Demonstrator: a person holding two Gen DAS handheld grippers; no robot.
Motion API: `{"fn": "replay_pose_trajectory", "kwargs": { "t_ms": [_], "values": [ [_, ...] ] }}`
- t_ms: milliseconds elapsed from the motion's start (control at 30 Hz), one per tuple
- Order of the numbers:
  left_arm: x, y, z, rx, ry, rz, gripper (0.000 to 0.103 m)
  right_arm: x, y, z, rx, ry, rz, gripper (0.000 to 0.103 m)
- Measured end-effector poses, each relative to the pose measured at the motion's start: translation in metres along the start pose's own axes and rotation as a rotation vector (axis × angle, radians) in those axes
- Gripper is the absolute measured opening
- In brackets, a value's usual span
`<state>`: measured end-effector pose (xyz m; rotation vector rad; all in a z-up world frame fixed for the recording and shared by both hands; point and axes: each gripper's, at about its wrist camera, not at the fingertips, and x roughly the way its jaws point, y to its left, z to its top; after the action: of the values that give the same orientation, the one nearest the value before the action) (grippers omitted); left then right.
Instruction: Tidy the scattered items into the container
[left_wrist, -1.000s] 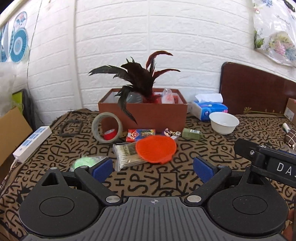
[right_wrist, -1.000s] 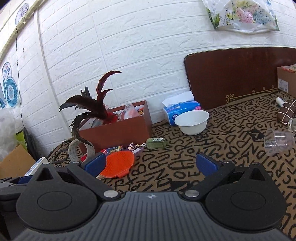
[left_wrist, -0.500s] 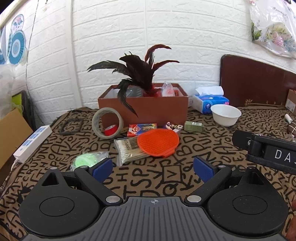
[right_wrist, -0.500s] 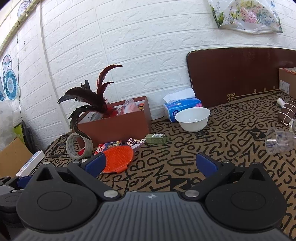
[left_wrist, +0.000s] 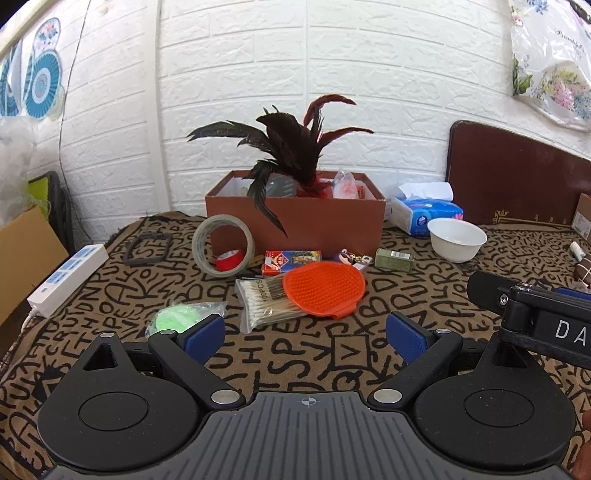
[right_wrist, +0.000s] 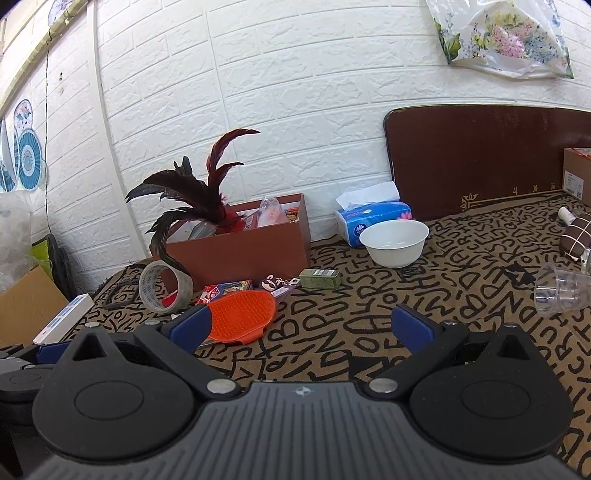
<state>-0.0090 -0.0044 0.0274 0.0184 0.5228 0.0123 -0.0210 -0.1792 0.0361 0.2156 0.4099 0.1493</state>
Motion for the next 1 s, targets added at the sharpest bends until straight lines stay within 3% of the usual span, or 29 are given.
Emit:
{"fn": "replay_pose_trajectory", "kwargs": {
  "t_ms": [133, 333, 567, 800, 1000],
  "values": [
    [-0.005, 0.002, 0.001, 0.001, -0.033, 0.0, 0.099, -0.008, 0.002, 0.001, -0.001, -0.045, 0.01, 0.103],
    [-0.03, 0.017, 0.018, -0.024, -0.198, 0.018, 0.099, -0.027, 0.017, 0.016, -0.009, -0.185, 0.044, 0.103],
    [-0.038, 0.038, 0.047, -0.016, -0.198, 0.062, 0.1, -0.033, 0.053, 0.05, -0.027, -0.238, 0.045, 0.103],
    [-0.054, 0.047, 0.055, 0.026, -0.23, 0.073, 0.1, -0.043, 0.066, 0.052, -0.005, -0.267, 0.06, 0.103],
    [-0.066, 0.05, 0.047, -0.028, -0.225, 0.068, 0.1, -0.053, 0.069, 0.046, -0.025, -0.263, 0.092, 0.103]
  ]
}}
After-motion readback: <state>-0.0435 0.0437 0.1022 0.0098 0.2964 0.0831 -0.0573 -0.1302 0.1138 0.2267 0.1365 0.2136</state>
